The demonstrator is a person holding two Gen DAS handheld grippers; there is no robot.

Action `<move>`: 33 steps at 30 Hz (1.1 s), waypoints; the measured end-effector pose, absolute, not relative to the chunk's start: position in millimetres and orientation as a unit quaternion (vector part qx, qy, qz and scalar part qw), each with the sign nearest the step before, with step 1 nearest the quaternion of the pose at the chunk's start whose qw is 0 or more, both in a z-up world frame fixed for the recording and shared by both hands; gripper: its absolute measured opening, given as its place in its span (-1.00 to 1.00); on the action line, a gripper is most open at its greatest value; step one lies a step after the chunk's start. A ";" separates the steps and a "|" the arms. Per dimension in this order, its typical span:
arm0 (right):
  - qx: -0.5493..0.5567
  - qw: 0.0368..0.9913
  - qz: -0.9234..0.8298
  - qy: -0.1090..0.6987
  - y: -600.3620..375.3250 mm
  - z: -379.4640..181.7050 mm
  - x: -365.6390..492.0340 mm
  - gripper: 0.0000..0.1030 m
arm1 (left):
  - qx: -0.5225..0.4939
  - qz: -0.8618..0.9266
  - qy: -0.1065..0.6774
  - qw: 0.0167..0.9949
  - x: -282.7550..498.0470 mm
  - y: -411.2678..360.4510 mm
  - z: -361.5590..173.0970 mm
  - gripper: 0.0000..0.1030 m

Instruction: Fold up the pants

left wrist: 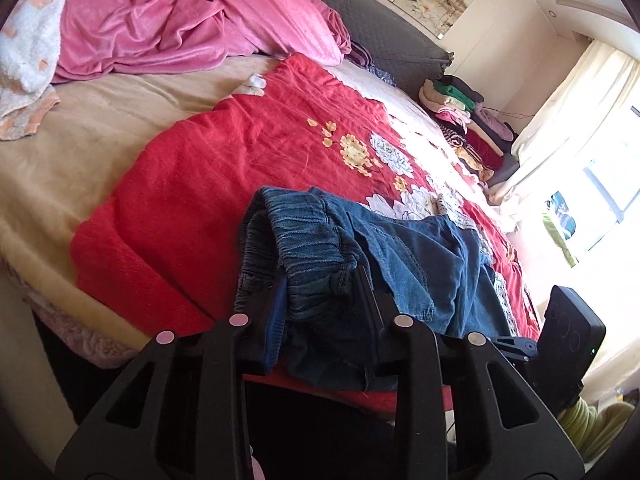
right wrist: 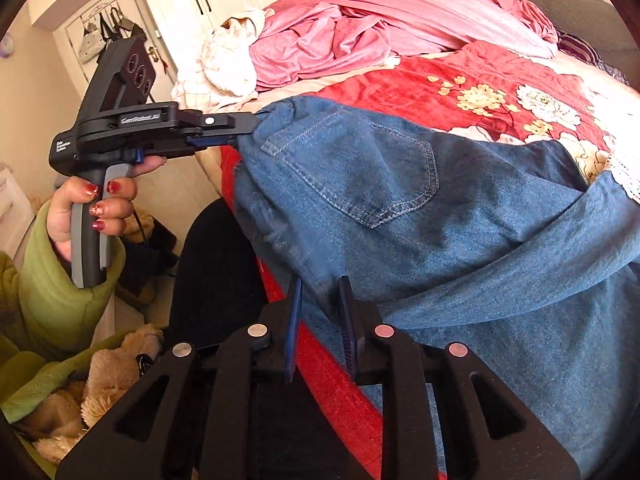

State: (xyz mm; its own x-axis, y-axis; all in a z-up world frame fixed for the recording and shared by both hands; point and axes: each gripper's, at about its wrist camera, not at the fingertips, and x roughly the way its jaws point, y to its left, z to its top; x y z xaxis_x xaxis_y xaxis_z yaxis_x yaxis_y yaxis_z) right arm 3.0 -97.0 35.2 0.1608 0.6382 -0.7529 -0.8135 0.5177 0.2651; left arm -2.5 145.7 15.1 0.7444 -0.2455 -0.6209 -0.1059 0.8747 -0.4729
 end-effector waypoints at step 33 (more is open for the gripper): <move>-0.066 0.802 0.402 0.437 -107.8 46.1 33.7 -0.05 | -0.127 0.041 0.378 0.916 -22.0 121.2 19.3 -0.16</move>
